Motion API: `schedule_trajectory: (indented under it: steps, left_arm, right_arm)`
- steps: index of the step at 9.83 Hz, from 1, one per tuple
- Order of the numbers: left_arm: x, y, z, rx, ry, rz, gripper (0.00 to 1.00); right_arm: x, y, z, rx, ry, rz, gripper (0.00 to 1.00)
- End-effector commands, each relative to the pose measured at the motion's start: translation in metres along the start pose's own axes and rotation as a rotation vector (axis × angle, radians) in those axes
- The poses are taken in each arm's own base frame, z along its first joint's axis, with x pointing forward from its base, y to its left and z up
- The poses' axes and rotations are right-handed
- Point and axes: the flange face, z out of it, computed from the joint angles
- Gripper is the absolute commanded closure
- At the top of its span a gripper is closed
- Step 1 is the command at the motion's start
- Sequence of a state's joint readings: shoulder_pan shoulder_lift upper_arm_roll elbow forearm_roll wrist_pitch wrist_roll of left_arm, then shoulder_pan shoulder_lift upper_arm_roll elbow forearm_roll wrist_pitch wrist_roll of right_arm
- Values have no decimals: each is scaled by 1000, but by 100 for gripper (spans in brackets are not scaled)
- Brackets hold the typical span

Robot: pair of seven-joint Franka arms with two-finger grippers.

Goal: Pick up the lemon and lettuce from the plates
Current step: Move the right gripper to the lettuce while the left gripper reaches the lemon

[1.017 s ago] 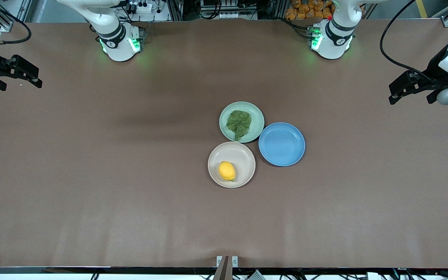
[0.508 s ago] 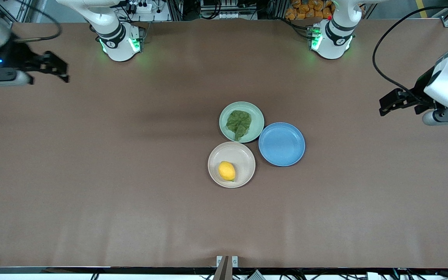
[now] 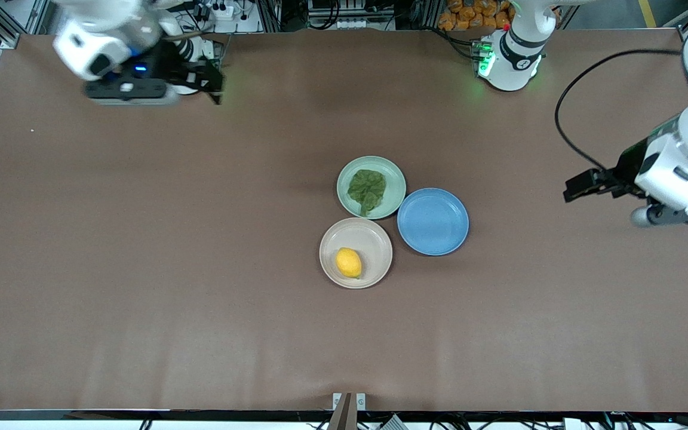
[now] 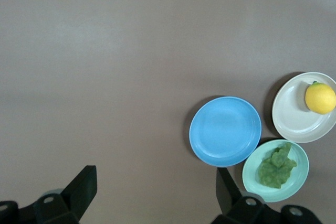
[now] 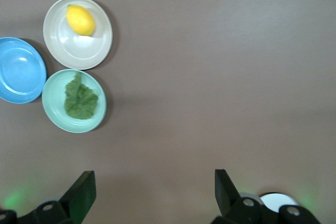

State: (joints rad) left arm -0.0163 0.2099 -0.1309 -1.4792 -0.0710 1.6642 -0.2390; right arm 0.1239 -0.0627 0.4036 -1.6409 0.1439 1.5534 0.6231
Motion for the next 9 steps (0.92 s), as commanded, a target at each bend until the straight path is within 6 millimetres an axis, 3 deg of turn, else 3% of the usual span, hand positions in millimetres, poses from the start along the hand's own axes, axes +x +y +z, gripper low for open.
schedule_trajectory:
  steps: [1,3,4,6,8,9]
  left_arm:
    - [24,22,43,-30,-8,-3,0]
    - [40,36,79,-43,-3,3,0]
    - [48,53,106,-55,5,17,0]
    - [54,95,157,-73,19,-25,0]
    - [57,125,181,-136,24,-169,0]
    - [60,137,189,-158,19,-223,0]
  right_arm:
    - [-9,-71,64,-10,-26,70,0]
    - [-27,-134,121,-23,11,156,0]
    - [-34,-163,155,-5,14,195,0]
    - [-40,-218,245,54,65,293,0]
    - [-46,-242,321,50,165,363,0]
    - [-50,-246,344,34,195,360,0]
